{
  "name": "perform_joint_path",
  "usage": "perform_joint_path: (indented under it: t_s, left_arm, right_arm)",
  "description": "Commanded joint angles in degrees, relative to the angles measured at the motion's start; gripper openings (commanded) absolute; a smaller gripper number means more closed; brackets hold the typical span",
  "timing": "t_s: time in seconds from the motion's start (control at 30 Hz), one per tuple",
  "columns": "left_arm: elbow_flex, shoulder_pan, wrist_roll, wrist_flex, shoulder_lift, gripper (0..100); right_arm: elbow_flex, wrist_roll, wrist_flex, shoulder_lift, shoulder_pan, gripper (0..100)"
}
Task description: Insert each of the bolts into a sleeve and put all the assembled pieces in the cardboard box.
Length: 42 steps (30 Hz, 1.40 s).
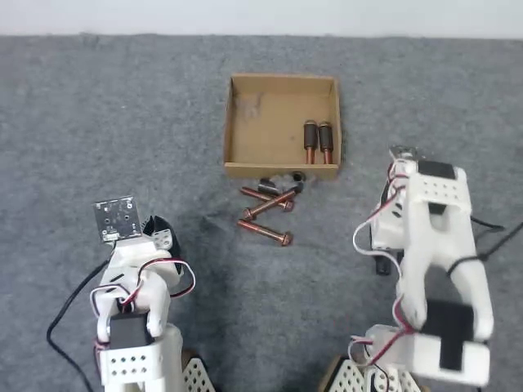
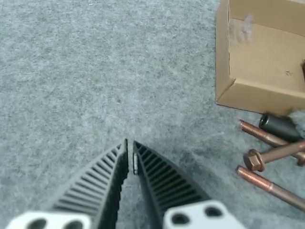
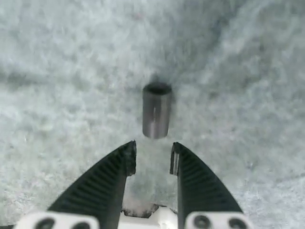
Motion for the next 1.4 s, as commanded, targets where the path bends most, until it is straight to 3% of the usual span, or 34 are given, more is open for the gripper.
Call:
perform_joint_path:
  t_s: [0.0,0.7,1.1,1.37]
  left_arm:
    - [-0.6,0.0,-0.5,0.0,1.1,1]
    - [-0.6,0.0,-0.5,0.0,1.1,1]
    - [-0.6,0.0,-0.5,0.0,1.1,1]
    - [-0.6,0.0,-0.5,0.0,1.1,1]
  right_arm:
    - [3.8,1.1,-3.9,-7.1,0.7,10.2]
    - [23.5,1.0,-32.7,-8.6,0.7,10.0]
    - [24.2,1.1,-31.2,-8.7,0.7,10.1]
    - [20.7,8.5,-24.8,-9.3,0.7,10.2]
